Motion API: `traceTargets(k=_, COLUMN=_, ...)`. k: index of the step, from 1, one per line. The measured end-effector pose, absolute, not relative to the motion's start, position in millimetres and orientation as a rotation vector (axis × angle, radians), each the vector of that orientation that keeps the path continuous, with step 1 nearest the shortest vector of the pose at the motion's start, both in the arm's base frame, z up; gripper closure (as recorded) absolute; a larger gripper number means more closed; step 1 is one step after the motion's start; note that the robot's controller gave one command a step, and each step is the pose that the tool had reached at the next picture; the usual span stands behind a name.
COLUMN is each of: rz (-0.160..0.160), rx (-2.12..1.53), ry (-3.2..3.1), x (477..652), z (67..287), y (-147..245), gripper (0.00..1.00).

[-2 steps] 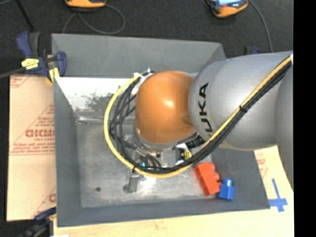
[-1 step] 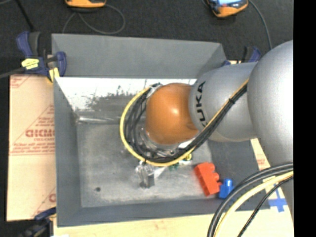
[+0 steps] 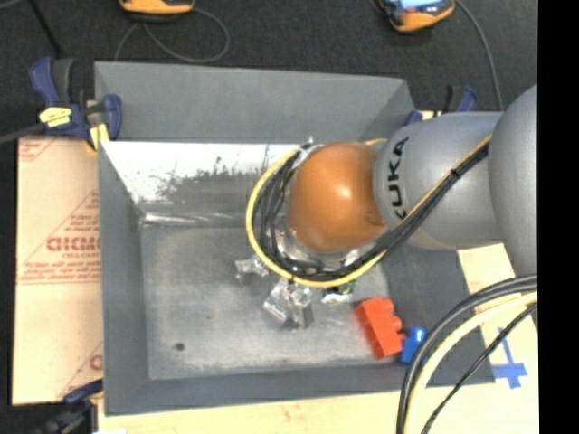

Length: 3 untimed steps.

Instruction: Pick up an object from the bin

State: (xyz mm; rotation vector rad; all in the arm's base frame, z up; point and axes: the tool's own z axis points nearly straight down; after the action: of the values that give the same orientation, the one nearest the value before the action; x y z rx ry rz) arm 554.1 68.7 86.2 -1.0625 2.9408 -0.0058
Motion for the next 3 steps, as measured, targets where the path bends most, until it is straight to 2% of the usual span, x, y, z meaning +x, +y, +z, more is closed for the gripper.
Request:
traceTargets(k=2, rz=-0.014, rx=-1.409, ry=2.796, x=560.3, z=86.1, y=74.0, gripper=0.0)
traceTargets(k=3, rz=-0.012, rx=-1.446, ry=2.773, x=560.8, z=86.6, y=76.2, gripper=0.0)
